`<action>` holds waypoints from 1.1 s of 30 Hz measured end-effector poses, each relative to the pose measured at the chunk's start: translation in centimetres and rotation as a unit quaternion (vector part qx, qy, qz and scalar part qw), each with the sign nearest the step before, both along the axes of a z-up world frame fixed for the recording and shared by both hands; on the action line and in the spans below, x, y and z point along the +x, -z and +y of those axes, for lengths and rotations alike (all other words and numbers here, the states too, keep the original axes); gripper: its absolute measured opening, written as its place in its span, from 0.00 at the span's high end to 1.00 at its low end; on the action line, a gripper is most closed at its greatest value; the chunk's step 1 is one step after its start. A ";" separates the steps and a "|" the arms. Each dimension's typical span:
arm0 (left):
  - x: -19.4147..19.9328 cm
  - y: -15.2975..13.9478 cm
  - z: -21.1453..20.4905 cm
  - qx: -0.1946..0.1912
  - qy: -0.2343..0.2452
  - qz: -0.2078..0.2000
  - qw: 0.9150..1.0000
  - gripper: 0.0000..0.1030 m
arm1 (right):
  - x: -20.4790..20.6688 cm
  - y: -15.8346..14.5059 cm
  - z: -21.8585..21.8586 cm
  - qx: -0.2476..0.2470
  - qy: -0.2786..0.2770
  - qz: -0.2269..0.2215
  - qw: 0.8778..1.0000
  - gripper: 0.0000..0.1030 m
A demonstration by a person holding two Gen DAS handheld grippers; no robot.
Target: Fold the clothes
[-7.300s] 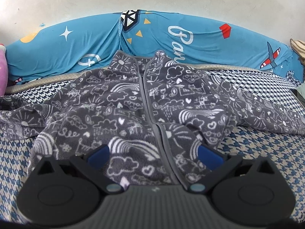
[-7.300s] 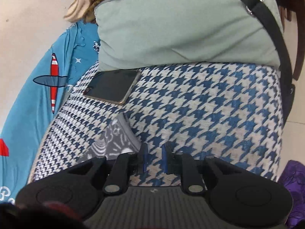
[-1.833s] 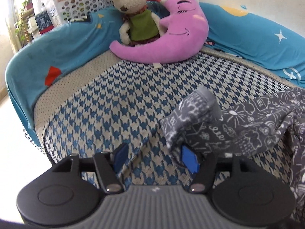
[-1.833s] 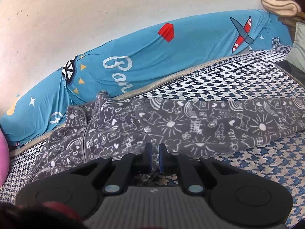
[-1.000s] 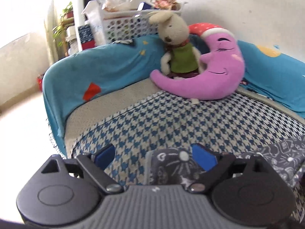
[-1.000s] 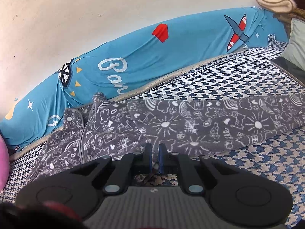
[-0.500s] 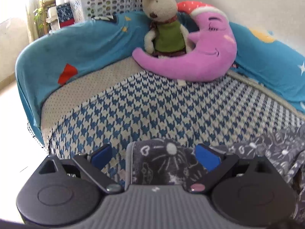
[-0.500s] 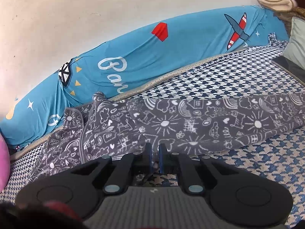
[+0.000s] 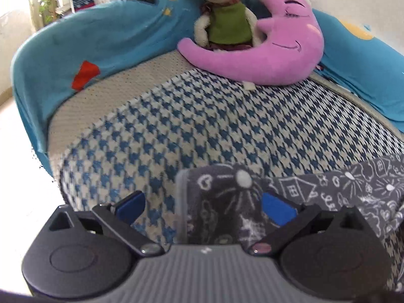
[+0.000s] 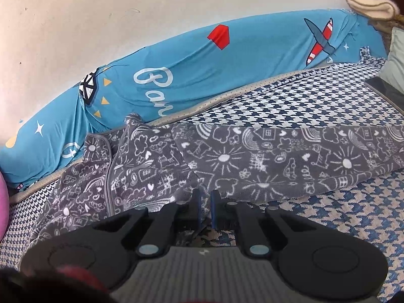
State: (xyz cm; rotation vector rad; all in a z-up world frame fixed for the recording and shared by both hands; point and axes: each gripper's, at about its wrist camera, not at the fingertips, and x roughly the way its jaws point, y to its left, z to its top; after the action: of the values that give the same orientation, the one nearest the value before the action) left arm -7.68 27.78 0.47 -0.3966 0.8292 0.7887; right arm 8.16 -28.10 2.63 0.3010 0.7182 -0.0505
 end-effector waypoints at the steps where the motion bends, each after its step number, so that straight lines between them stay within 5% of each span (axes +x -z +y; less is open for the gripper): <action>1: 0.2 0.2 -0.1 -0.004 0.005 0.001 1.000 0.00 | 0.0 0.0 0.0 0.000 0.000 0.000 1.000 0.90; 3: 0.7 0.8 -0.3 -0.004 0.013 0.004 1.000 0.05 | 0.0 0.1 0.0 0.000 0.001 0.000 1.000 0.90; 5: 1.1 1.3 -0.6 -0.012 0.026 0.010 1.000 0.40 | 0.0 0.1 0.0 0.000 0.002 0.000 1.000 0.90; 6: 1.3 1.4 -0.9 -0.005 0.033 0.011 0.999 0.42 | 0.1 0.1 0.0 0.000 0.002 0.001 1.000 0.90; 9: 1.8 1.3 -2.1 0.019 0.059 0.013 0.998 0.80 | 0.1 0.2 0.1 -0.001 0.002 0.000 1.000 0.90; 11: 2.1 0.7 -3.3 0.066 0.076 0.012 0.995 0.87 | 0.1 0.2 0.2 0.000 0.001 0.000 1.000 0.90; 17: 3.0 -2.1 -6.1 0.249 0.086 -0.003 0.965 0.87 | 0.1 0.2 0.6 0.004 -0.009 -0.005 1.000 0.90; 20: 4.0 -1.8 -4.9 0.253 0.062 0.025 0.965 0.69 | 0.1 0.2 0.6 0.007 -0.013 -0.004 1.000 0.90; 24: 4.6 -0.3 -2.5 0.172 0.009 0.056 0.983 0.45 | 0.1 0.2 0.3 0.010 -0.013 -0.002 1.000 0.90; 26: 3.7 -0.7 -2.0 0.139 -0.007 0.034 0.990 0.17 | 0.1 0.1 0.1 0.012 -0.011 -0.003 1.000 0.90; 33: 3.5 -3.6 -6.0 0.158 0.041 -0.043 0.986 0.11 | -0.1 -0.1 -0.7 0.023 -0.010 -0.003 1.000 0.90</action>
State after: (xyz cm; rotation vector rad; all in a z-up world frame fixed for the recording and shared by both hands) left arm -4.14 21.80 4.03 -0.1123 0.6234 0.8056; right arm 8.04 -28.83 2.68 0.3368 0.7171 -0.0143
